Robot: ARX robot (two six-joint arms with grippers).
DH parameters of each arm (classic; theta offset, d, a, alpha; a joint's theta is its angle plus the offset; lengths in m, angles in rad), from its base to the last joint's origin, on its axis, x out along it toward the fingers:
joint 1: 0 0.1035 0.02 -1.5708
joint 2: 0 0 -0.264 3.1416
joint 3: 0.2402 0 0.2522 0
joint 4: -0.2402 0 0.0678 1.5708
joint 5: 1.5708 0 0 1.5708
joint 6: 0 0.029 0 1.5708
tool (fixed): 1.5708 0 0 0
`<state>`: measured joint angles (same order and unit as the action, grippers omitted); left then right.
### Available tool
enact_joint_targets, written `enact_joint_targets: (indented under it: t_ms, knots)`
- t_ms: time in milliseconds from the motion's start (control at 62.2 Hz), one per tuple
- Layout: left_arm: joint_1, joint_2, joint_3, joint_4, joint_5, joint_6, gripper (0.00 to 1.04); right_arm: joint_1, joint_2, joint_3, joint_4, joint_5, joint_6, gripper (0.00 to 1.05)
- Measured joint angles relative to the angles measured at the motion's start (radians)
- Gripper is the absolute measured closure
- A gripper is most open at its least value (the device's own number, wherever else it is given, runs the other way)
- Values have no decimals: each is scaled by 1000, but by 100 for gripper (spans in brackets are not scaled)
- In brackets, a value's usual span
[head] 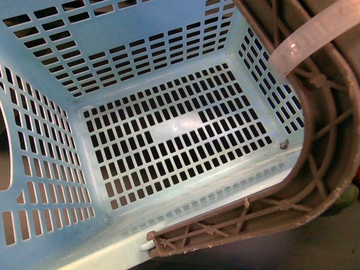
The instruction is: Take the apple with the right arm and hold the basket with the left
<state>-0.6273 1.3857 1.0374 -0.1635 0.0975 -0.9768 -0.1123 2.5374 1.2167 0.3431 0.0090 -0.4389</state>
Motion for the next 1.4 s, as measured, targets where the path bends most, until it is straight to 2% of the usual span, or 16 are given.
enact_joint_targets:
  t_ms: [322,579,740,997,1174,1399]
  knots:
    - [0,0,0,0,0,0,87,-34,-180,-177,113,-51,20,25]
    - [0,0,0,0,-1,0,87,-84,-498,-385,179,-93,22,25]
    - [0,0,0,0,0,0,87,-77,-737,-506,169,-142,62,25]
    - [0,0,0,0,0,0,87,24,-1160,-603,78,-141,138,25]
    - [0,0,0,0,-1,0,87,161,-1415,-595,-8,-79,172,25]
    - [0,0,0,0,0,0,87,357,-1449,-597,-18,-5,210,25]
